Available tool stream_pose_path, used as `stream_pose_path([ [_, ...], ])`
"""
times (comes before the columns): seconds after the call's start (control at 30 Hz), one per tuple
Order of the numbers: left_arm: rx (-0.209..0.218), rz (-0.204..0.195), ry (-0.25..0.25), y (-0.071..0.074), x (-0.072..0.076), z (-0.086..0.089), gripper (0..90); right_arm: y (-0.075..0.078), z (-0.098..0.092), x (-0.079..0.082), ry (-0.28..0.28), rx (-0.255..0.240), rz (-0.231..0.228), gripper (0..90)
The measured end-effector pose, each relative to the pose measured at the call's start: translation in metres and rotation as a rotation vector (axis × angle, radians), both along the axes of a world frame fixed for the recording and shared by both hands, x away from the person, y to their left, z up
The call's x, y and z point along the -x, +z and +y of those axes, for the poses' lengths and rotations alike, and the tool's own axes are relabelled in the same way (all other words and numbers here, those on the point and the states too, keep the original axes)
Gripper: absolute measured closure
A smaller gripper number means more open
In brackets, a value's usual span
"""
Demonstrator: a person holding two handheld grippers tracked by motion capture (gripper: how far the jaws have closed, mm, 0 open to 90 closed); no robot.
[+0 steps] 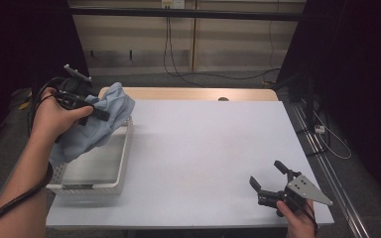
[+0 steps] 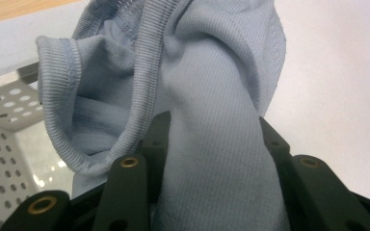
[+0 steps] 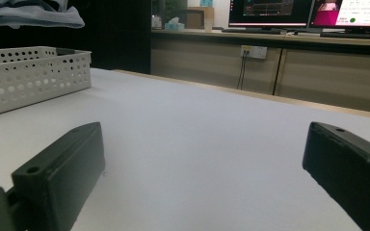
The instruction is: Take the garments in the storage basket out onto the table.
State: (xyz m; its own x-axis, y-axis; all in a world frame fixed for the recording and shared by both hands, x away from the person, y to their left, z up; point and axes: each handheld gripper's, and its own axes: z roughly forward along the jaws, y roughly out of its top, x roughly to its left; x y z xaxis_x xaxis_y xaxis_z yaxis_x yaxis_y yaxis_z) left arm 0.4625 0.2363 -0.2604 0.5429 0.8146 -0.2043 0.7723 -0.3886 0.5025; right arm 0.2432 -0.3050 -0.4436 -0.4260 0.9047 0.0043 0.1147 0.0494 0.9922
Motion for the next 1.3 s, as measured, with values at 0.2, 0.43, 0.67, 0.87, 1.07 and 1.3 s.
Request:
stream_pose_path([
  [0.2,0.002,0.002,-0.035,0.004,0.001,-0.011,58.9,0.0,0.0,0.0,0.0,0.0,0.0,0.6],
  [0.43,0.012,0.002,-0.06,0.007,0.002,-0.02,58.8,0.0,0.0,0.0,0.001,0.002,0.001,0.6],
  [0.67,0.027,0.005,-0.085,0.007,0.003,-0.032,58.7,0.0,0.0,0.0,0.002,0.003,0.0,0.6],
  [0.87,0.023,-0.002,-0.12,0.009,0.004,-0.04,58.6,0.0,0.0,0.0,0.005,0.002,0.001,0.6],
  [1.07,0.032,-0.001,-0.137,0.008,0.006,-0.047,58.4,0.0,0.0,0.0,0.008,0.003,0.002,0.7],
  [1.3,0.038,0.007,-0.155,0.005,0.006,-0.055,58.2,0.0,0.0,0.0,0.007,0.002,0.001,0.6],
])
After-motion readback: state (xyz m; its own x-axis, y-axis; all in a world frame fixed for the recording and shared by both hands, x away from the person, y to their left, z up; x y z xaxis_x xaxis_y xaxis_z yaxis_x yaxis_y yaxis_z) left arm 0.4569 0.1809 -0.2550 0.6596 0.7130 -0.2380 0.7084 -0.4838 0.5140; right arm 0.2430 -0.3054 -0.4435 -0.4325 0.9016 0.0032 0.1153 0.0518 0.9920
